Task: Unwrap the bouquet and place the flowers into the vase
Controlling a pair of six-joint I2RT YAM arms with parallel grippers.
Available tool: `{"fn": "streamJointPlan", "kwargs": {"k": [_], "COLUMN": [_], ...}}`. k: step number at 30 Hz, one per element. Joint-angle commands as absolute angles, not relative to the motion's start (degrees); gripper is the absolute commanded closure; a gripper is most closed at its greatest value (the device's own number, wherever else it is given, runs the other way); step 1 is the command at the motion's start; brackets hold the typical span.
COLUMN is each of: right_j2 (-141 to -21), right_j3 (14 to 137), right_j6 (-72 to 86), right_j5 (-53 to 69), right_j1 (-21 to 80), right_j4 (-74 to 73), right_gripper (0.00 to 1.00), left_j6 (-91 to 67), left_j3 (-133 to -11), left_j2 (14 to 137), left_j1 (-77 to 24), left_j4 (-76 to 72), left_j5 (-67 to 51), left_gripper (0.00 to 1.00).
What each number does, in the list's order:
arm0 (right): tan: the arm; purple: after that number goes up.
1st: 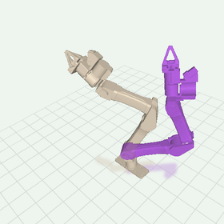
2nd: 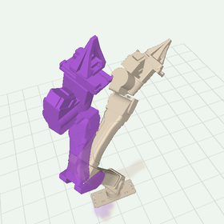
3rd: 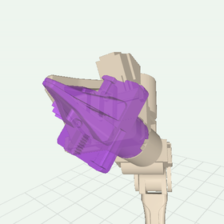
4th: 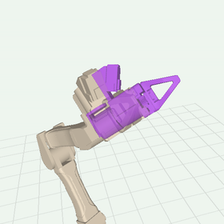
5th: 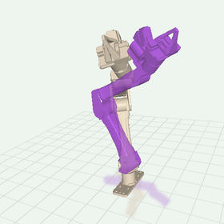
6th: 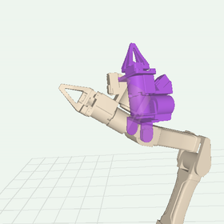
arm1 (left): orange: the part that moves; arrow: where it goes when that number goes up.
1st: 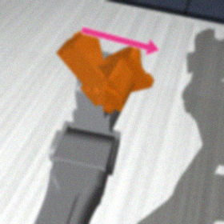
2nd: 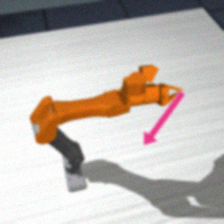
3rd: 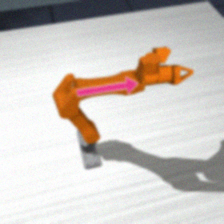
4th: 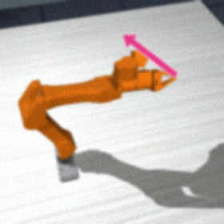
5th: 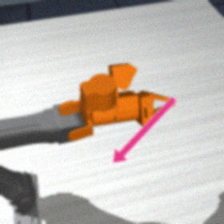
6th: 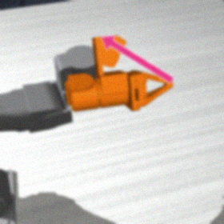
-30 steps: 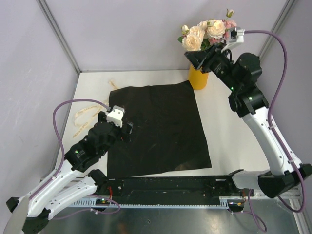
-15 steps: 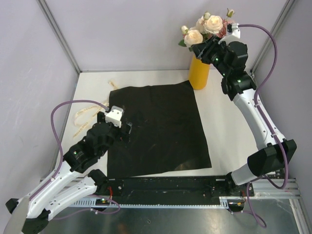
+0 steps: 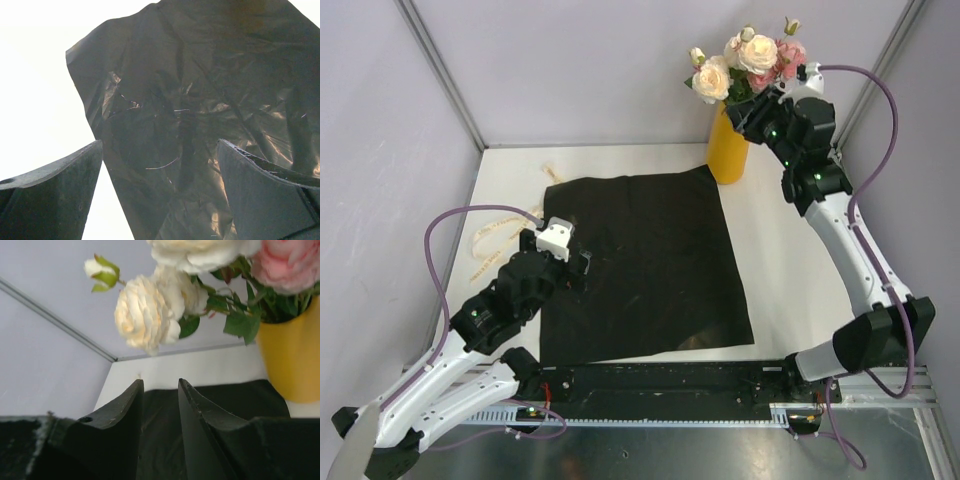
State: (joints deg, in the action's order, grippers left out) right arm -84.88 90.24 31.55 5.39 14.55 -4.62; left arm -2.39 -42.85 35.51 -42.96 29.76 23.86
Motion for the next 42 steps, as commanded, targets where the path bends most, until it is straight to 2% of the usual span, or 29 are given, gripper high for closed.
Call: {"fn": "streamJointPlan", "kwargs": {"k": [1, 10, 14, 16, 21, 23, 32, 42], "right_j2": [-75.3, -61.3, -55.6, -53.7, -49.4, -46.6, -35.7, -33.4], "right_j3": [84.2, 67.7, 60.7, 58.4, 56.8, 56.5, 52.4, 49.6], "right_j6": [31.5, 20.5, 17.1, 15.6, 18.4, 21.5, 33.4, 35.0], "right_j5": [6.7, 0.7, -2.3, -2.1, -6.5, -8.9, -11.9, -9.7], "right_j1": [14.9, 20.6, 26.2, 28.2, 31.0, 31.4, 31.5, 31.5], "right_j4": [-2.8, -16.0, -18.9, -20.7, -28.9, -33.0, -42.2, -41.8], "right_gripper": [0.60, 0.56, 0.49, 0.42, 0.10, 0.03, 0.01, 0.01], "left_j6": [-1.3, -1.5, -3.6, -5.3, -8.1, -9.0, -16.8, -20.5], "left_j3": [-42.7, -43.6, -45.4, -46.5, -48.8, -49.5, -51.4, -49.8], "left_j2": [35.5, 35.7, 36.6, 37.0, 37.1, 36.6, 35.9, 37.3], "left_j1": [-42.9, -42.9, -42.9, -43.0, -42.9, -42.9, -42.9, -42.9], "left_j4": [28.4, 28.4, 28.3, 27.9, 26.9, 26.6, 24.5, 21.7], "left_j5": [24.6, 21.8, 18.9, 17.1, 15.0, 14.1, 9.5, 8.2], "left_gripper": [0.00, 0.00, 0.00, 0.00, 0.00, 0.00, 0.00, 0.00]}}
